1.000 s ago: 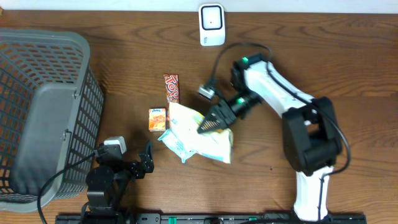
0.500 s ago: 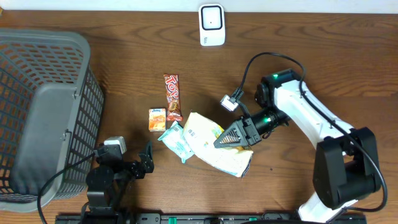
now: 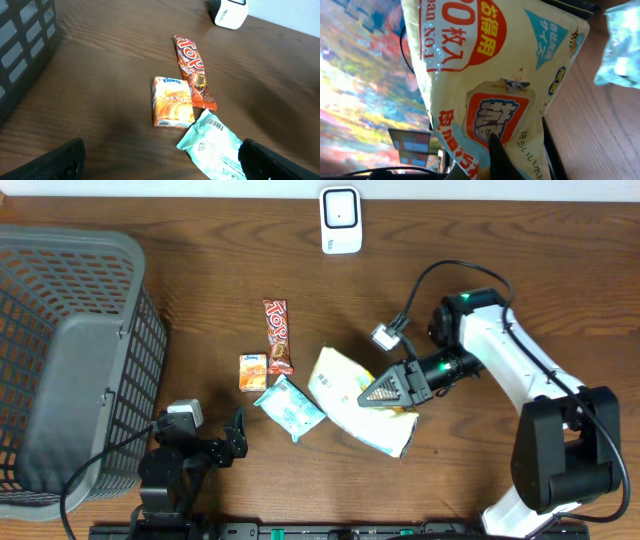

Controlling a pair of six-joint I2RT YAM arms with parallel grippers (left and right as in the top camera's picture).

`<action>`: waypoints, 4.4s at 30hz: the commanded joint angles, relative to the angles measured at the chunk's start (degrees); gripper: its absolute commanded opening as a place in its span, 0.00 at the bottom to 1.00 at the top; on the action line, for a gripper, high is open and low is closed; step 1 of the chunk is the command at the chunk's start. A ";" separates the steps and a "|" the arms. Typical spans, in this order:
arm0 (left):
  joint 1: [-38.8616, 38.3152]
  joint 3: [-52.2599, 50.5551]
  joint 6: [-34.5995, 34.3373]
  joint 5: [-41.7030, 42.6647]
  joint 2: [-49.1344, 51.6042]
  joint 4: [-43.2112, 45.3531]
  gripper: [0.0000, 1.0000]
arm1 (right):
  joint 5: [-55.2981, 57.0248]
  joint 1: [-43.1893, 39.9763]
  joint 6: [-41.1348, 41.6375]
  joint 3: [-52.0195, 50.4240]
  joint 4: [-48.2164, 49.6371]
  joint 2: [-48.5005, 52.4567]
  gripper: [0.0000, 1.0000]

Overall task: Scan the item barcode
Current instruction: 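Lift the snack bag and swing it rightward, then raise the snack bag to the white barcode scanner, then carry the snack bag to the right edge and release it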

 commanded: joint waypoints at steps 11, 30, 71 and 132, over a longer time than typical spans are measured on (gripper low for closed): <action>-0.17 -0.81 -0.55 0.50 -0.02 -0.96 0.98 | 3.15 -6.73 2.99 -1.44 -0.02 -1.38 0.01; -0.17 -0.81 -0.55 0.50 -0.04 -0.96 0.98 | 14.88 -6.47 36.13 -0.96 34.05 -1.38 0.01; -0.17 -0.81 -0.55 0.50 -0.04 -0.96 0.98 | 89.66 10.25 58.45 55.69 55.06 31.82 0.01; -0.17 -0.81 -0.55 0.50 -0.02 -0.96 0.98 | 97.72 -36.44 72.02 62.36 26.82 36.85 0.01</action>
